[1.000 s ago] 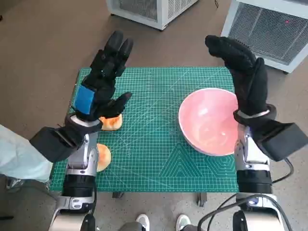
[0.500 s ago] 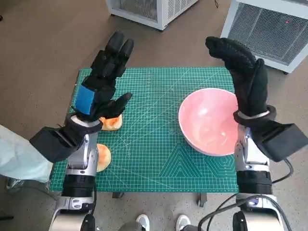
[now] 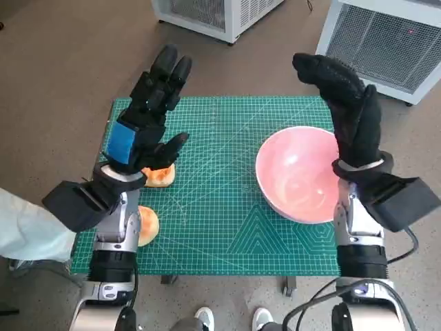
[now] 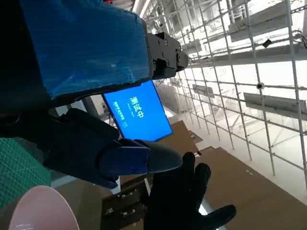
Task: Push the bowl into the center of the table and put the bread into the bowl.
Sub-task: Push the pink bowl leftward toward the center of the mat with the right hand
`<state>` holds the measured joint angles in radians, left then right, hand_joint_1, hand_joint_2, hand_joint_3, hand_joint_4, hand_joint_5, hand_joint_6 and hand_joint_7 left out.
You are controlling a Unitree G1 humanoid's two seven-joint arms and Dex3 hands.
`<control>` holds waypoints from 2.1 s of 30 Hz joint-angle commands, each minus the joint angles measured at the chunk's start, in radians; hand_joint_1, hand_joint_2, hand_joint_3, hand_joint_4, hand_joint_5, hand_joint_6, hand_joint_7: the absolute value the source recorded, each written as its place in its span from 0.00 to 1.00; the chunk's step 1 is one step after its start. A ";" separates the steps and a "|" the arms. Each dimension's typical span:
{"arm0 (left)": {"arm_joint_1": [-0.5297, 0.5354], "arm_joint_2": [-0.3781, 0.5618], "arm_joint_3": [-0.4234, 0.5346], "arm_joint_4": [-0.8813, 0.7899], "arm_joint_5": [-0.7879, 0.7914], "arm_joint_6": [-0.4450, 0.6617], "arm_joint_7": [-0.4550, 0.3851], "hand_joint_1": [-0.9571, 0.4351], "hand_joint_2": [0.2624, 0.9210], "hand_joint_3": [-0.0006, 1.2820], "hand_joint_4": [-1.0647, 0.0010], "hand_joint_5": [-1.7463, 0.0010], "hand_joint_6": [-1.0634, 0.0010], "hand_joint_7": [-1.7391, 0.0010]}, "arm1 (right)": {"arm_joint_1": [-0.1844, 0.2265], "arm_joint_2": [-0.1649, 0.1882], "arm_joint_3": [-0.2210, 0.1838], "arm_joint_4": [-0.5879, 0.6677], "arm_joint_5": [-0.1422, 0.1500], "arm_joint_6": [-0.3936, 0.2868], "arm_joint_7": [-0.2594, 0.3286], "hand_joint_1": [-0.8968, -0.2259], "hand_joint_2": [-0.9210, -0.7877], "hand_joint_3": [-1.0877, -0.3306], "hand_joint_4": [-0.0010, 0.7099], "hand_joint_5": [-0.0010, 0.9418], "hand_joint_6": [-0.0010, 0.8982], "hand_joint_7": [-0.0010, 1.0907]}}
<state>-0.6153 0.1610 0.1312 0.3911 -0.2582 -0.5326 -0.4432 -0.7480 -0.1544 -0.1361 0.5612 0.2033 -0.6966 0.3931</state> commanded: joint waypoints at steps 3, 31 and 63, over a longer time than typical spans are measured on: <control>0.006 0.010 0.006 -0.007 -0.007 0.000 -0.003 0.20 1.00 0.32 0.89 1.00 0.86 0.97 | 0.032 -0.001 -0.005 0.002 0.014 0.014 0.002 0.40 0.00 0.49 0.27 0.00 0.12 0.36; 0.018 0.011 0.011 -0.005 -0.014 0.006 -0.003 0.20 1.00 0.32 0.89 1.00 0.86 0.97 | -0.023 -0.179 -0.173 0.386 0.050 -0.129 0.002 0.41 0.00 0.50 0.22 0.00 0.15 0.28; 0.011 0.015 0.028 0.026 -0.043 0.006 -0.030 0.21 1.00 0.31 0.88 1.00 0.87 0.97 | -0.003 -0.176 -0.246 0.739 -0.026 0.084 -0.273 0.47 0.00 0.40 0.31 0.01 0.22 0.23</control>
<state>-0.6053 0.1707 0.1536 0.4218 -0.2878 -0.5277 -0.4655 -0.7739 -0.3577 -0.3715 1.2733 0.1618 -0.6543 0.1274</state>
